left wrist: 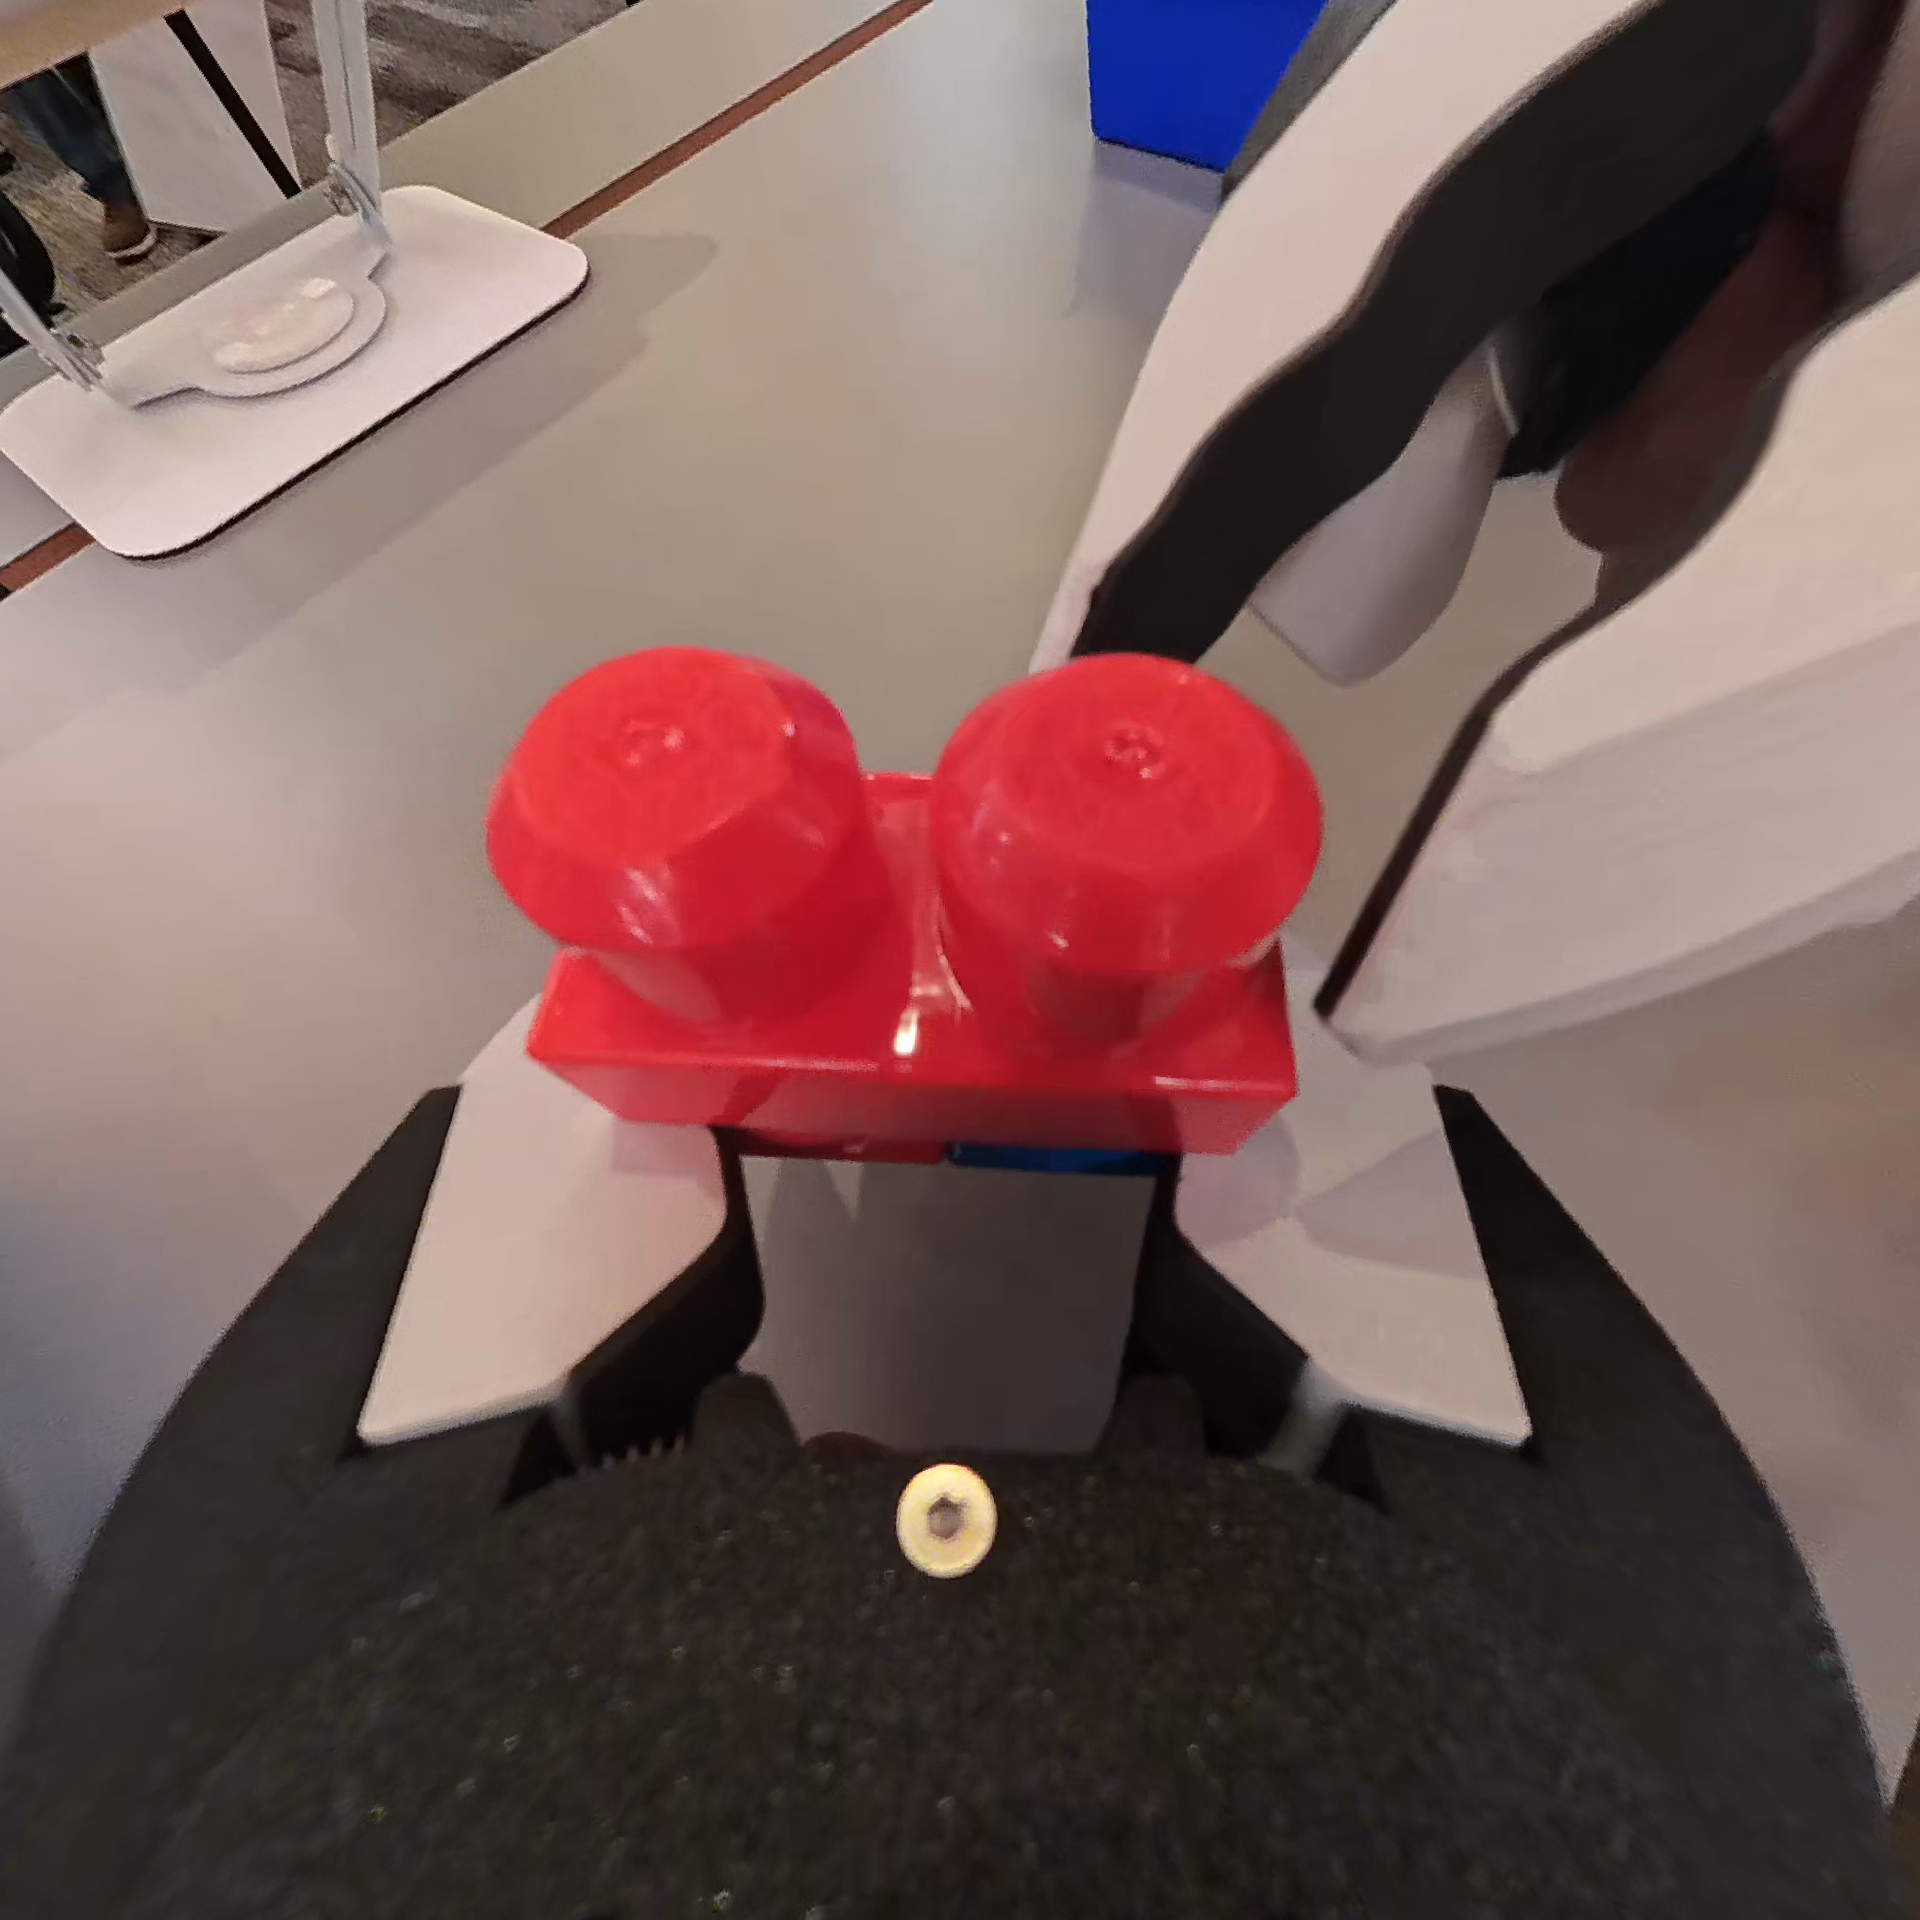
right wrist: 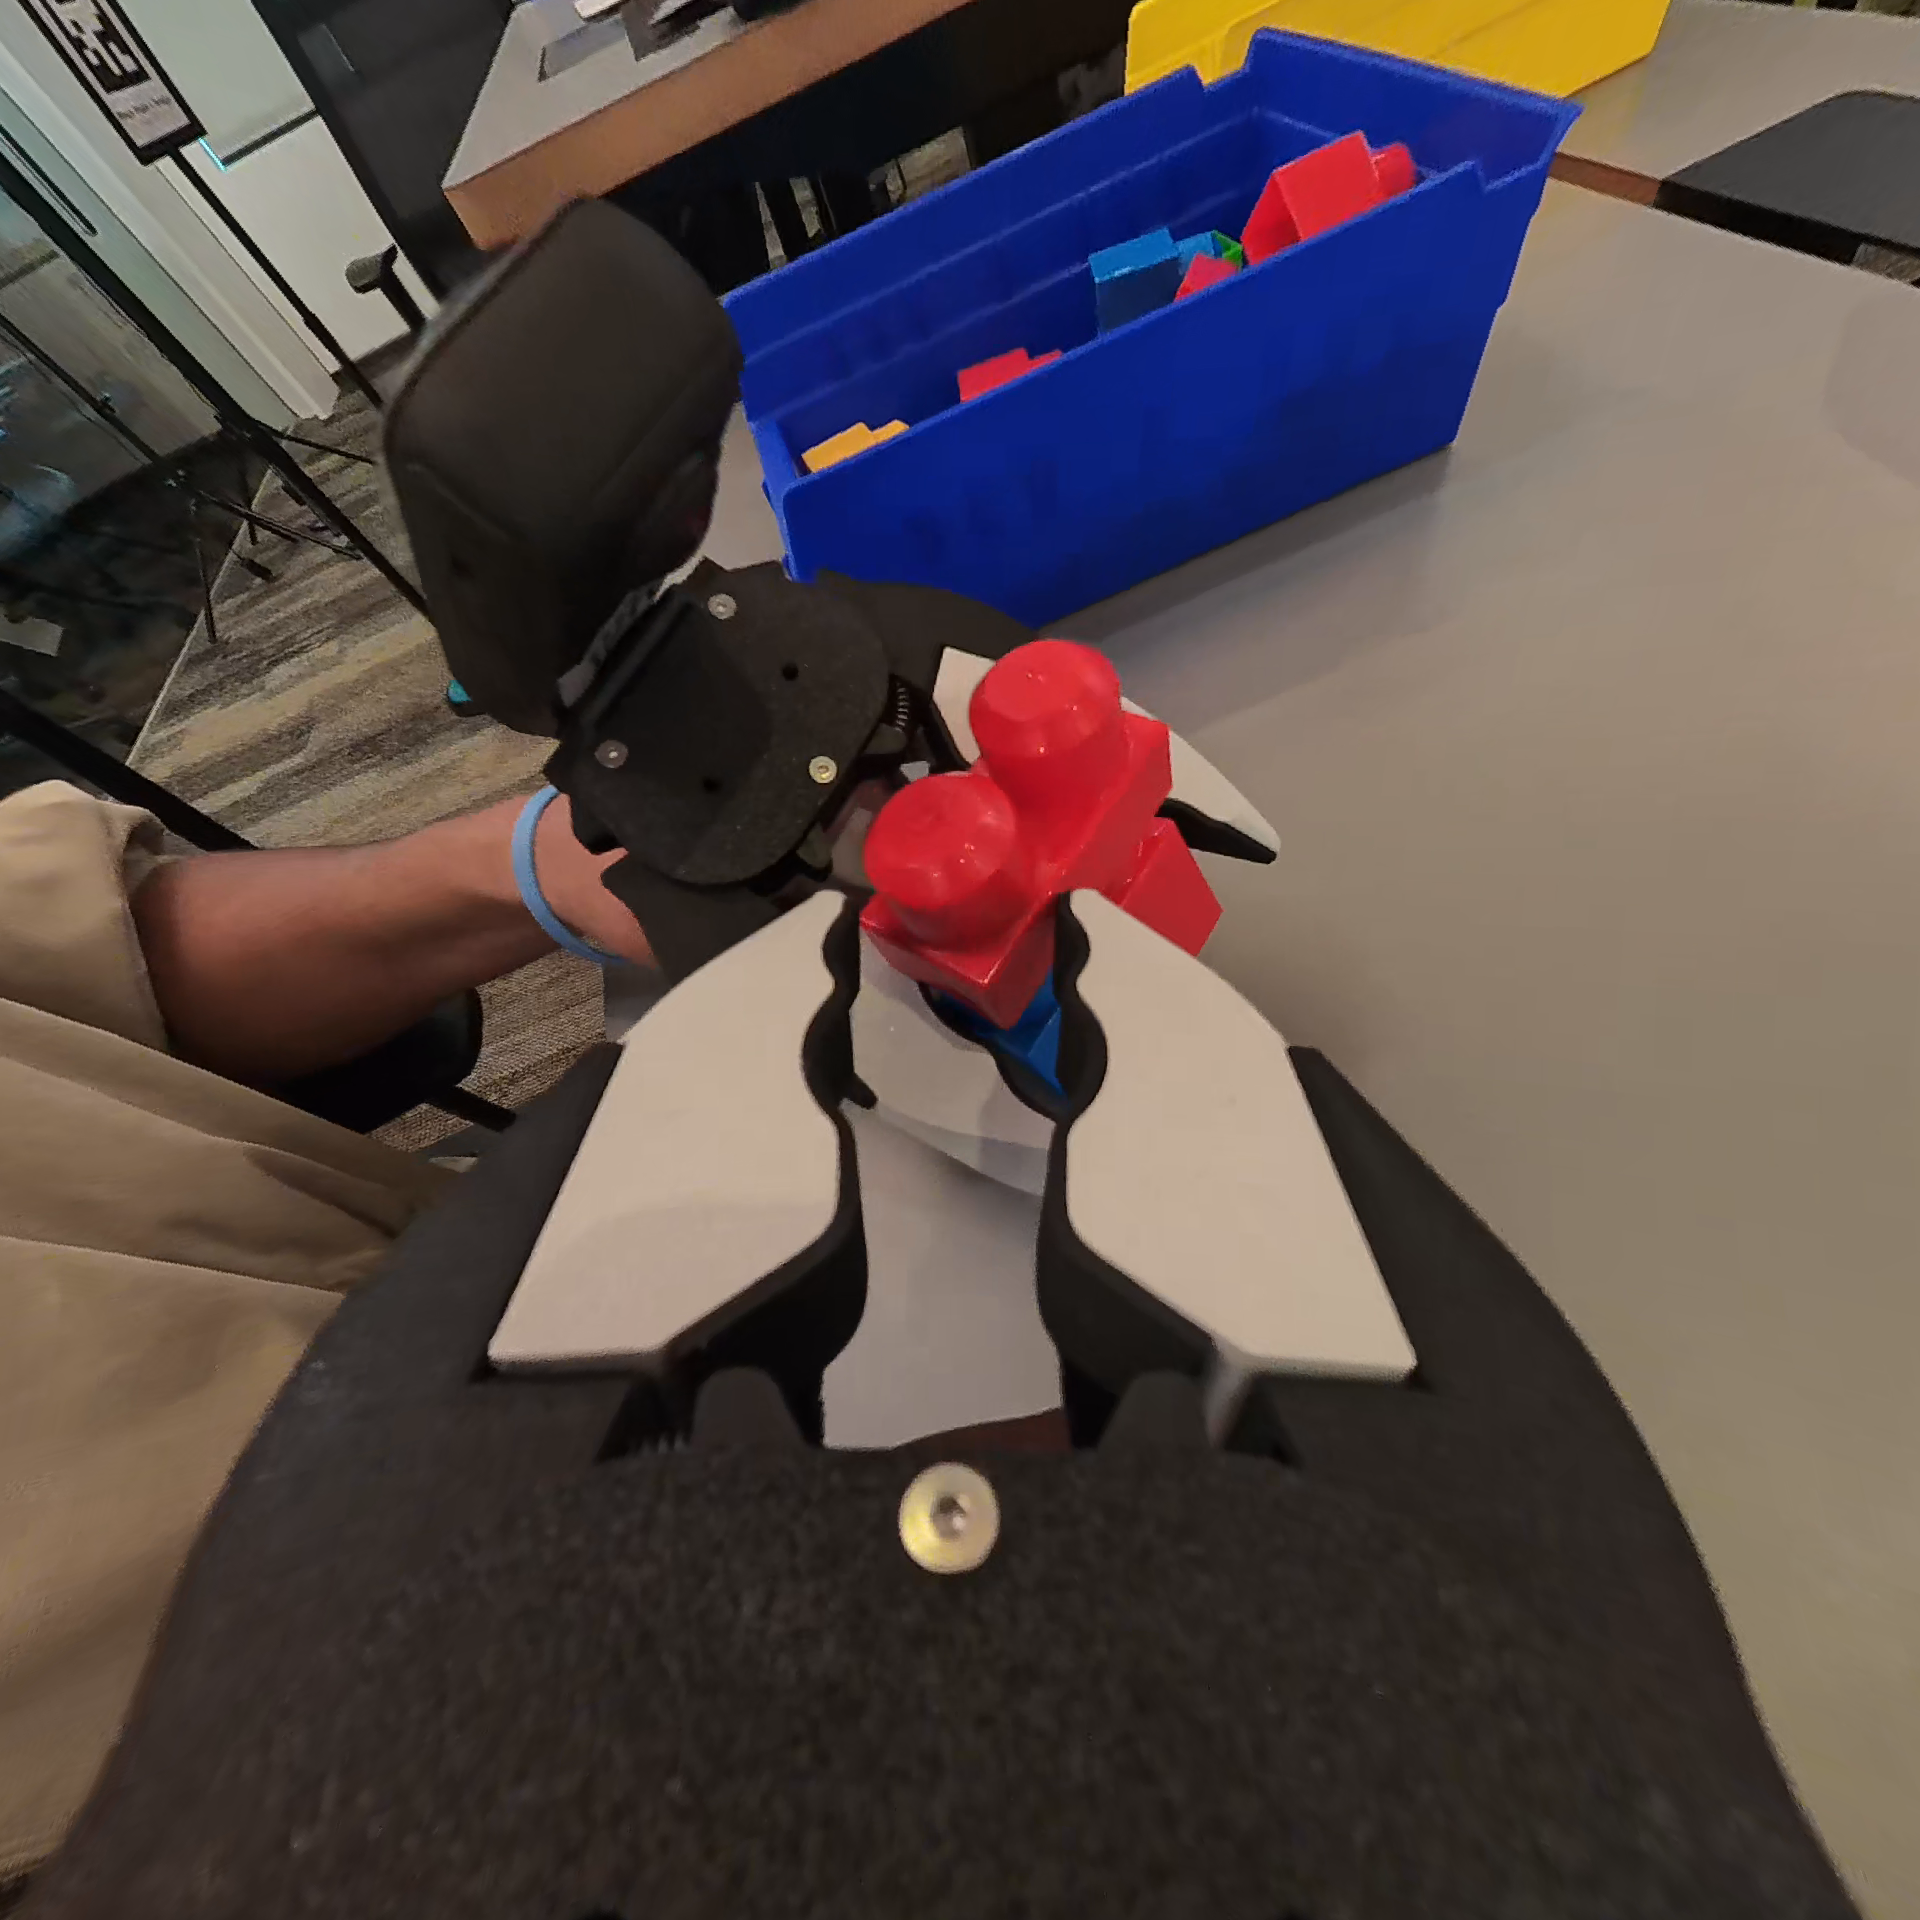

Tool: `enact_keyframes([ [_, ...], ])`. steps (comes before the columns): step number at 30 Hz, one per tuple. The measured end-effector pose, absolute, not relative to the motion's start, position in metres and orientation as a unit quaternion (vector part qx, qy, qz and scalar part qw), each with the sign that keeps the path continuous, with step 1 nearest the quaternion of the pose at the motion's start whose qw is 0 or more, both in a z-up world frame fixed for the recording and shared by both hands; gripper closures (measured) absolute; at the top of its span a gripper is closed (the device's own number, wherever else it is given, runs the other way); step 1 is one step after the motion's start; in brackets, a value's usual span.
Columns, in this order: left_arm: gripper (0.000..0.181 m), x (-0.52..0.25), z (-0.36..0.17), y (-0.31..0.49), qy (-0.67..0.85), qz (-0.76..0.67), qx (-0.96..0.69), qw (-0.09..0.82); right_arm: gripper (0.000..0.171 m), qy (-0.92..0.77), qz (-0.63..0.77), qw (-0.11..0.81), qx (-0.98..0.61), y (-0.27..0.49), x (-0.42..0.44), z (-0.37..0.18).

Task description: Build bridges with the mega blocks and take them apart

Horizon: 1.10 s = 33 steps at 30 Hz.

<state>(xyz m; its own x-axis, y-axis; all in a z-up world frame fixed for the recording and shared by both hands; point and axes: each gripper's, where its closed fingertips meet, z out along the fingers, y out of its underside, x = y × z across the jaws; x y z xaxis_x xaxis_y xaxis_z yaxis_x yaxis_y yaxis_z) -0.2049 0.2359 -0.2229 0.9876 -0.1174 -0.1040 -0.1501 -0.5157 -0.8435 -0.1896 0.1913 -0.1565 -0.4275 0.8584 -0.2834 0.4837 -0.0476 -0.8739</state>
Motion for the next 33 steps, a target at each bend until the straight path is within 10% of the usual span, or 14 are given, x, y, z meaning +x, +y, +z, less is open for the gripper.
enact_keyframes([
  [33,0.092,-0.193,-0.219,0.234,0.075,-0.039,-0.87,0.486,0.143,-0.747,0.413,0.252,-0.455,0.193,-0.191,-0.144],
])
